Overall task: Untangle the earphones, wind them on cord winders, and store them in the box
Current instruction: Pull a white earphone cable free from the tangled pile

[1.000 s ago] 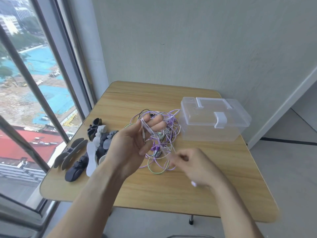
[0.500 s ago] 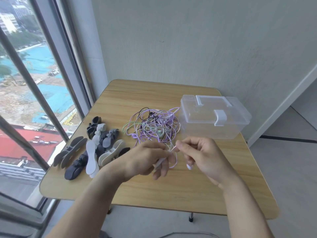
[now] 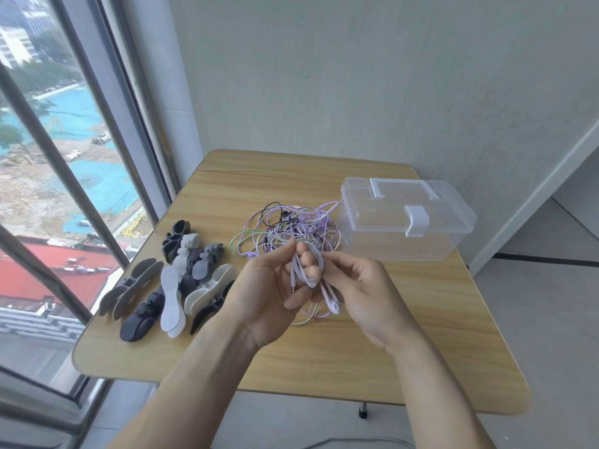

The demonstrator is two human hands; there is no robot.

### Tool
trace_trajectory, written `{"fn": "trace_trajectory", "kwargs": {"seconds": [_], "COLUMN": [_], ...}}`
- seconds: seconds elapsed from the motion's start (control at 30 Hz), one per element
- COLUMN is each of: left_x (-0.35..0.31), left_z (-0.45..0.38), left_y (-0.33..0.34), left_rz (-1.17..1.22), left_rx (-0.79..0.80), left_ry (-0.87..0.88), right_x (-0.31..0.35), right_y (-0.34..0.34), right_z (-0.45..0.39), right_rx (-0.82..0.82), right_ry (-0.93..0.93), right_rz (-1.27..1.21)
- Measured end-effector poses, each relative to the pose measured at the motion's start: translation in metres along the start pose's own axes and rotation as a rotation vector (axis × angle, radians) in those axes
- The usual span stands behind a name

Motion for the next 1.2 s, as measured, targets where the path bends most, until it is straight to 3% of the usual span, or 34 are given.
{"fn": "trace_trajectory", "kwargs": {"seconds": [0.27, 0.43, 0.57, 0.67, 0.8, 0.93, 1.03, 1.2], "left_x": [-0.009, -0.013, -0.011, -0.013, -0.031, -0.032, -0.033, -0.040], "left_z": [0.002, 0.003, 0.004, 0.006, 0.015, 0.015, 0.015, 0.024], "left_y": [-0.003, -0.009, -0.003, 0.000, -0.007, -0.003, 0.000, -0.028], "left_rz": [0.033, 0.072, -0.101, -0.326, -0.593, -0.624, -0.577, -0.480], "left_rx": [0.002, -0.026, -0.065, -0.131, -0.309, -0.219, -0.148, -0.450], "left_ry": [0.021, 0.041, 0.077, 0.118, 0.298, 0.249, 0.156, 0.138], "right_x": [-0.006, 0.001, 0.004, 0.007, 0.015, 0.025, 0.030, 0.038], "right_y": [0.004, -0.002, 0.009, 0.006, 0.011, 0.011, 0.018, 0.045], "right_z": [0.003, 0.003, 0.005, 0.005, 0.005, 0.004, 0.004, 0.007], "right_rx": [-0.013, -0.034, 0.076, 0.033, 0.006, -0.081, -0.095, -0.017], "right_ry": [0.106, 0.063, 0.000, -0.055, -0.140, -0.268, -0.325, -0.488], "right_rz": [-0.111, -0.130, -0.002, 0.012, 0.056, 0.291, 0.329, 0.541]}}
Point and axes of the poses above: each hand's wrist, its own z-axis away from the middle knuckle, its own y-axis out of the palm, x = y × z, the point moved 9 cm from there along -z, towards the middle knuckle, and after that the axes turned 12 degrees about -y, right-handed, at the moved point
